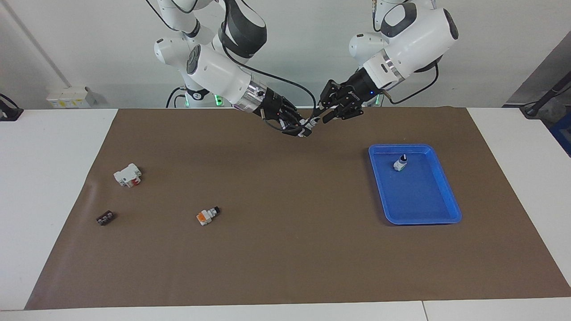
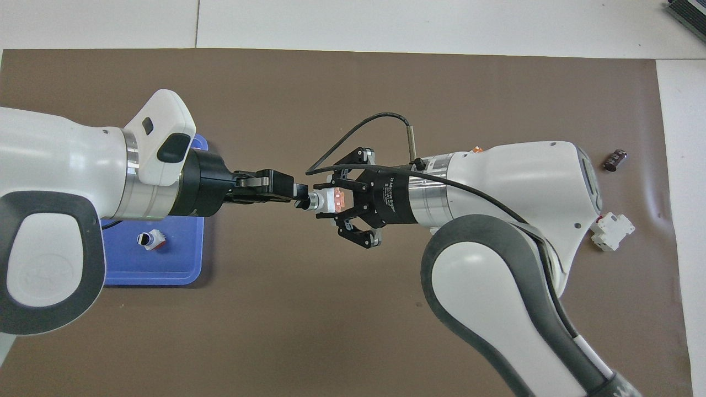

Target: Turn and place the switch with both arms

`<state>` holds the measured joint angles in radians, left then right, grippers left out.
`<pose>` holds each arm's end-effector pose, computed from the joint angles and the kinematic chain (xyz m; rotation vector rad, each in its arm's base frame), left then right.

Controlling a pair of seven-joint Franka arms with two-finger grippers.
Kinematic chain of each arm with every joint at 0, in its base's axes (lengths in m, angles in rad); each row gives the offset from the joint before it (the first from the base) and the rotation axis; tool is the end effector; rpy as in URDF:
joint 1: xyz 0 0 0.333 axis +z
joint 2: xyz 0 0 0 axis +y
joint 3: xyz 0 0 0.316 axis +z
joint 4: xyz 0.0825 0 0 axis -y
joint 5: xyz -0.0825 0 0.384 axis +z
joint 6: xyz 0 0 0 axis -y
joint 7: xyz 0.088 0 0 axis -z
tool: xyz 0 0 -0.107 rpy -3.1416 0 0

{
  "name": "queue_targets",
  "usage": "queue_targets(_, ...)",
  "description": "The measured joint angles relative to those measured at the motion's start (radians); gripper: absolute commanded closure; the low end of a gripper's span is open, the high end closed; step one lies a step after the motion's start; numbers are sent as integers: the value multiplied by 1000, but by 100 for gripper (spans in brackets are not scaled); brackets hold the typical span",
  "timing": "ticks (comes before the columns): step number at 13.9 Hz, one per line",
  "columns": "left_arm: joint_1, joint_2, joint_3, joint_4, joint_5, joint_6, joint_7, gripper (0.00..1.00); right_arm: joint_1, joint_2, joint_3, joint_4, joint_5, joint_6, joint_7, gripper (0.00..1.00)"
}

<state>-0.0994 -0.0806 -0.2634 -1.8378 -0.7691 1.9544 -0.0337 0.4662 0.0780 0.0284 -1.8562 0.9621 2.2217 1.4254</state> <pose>0.5063 -0.2468 0.5926 2.3987 -0.1230 0.0528 0.5289 0.3143 0.5174 -1.7801 1.5502 0.6764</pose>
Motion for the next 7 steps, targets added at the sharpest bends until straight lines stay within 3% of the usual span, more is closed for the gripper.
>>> queue_targets(7,-8,0,-4,-2,20,4,67,62,0,0,0,0,0,0,0,100)
